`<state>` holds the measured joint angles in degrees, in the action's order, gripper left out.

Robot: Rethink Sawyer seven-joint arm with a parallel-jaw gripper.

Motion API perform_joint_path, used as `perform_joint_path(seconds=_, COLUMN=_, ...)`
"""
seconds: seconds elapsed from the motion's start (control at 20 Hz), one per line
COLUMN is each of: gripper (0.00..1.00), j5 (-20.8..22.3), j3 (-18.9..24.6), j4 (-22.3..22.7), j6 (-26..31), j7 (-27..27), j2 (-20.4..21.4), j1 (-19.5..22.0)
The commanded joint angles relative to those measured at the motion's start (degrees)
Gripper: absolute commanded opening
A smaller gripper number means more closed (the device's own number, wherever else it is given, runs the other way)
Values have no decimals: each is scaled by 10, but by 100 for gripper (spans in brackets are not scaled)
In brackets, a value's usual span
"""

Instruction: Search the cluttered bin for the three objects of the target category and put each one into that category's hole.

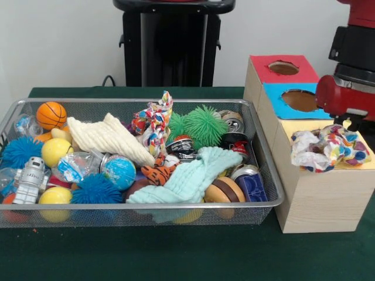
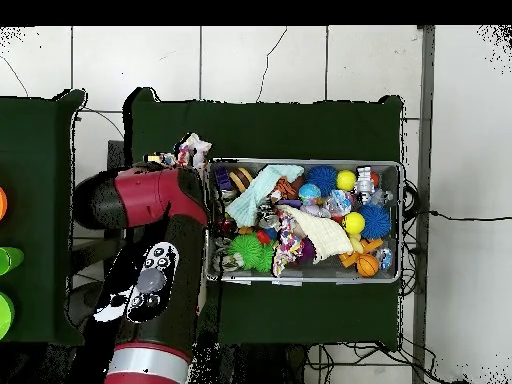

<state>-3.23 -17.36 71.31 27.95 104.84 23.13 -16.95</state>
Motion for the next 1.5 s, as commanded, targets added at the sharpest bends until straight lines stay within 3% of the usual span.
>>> perform_joint_path(seconds=0.05, gripper=0, j5=51, j3=19, j4=66, j6=102, j7=0, j2=-48, j1=40)
perform_joint_path(seconds=0.15, gripper=0, j5=41, j3=44, j4=82, j6=90, j7=-5, j2=-45, j1=59)
perform_joint_path(seconds=0.3, gripper=0, j5=-5, j3=136, j4=127, j6=70, j7=-19, j2=-54, j1=123)
perform_joint_path(seconds=0.45, gripper=0, j5=-10, j3=180, j4=135, j6=82, j7=-41, j2=-64, j1=152)
perform_joint_path(seconds=0.75, gripper=0, j5=-7, j3=196, j4=127, j6=157, j7=-30, j2=-62, j1=160)
perform_joint_path(seconds=1.15, gripper=0, j5=-1, j3=208, j4=137, j6=201, j7=-17, j2=-47, j1=166)
perform_joint_path(seconds=1.35, gripper=0, j5=10, j3=202, j4=174, j6=111, j7=4, j2=-23, j1=158)
perform_joint_path(seconds=1.5, gripper=0, j5=12, j3=194, j4=192, j6=93, j7=17, j2=-1, j1=150)
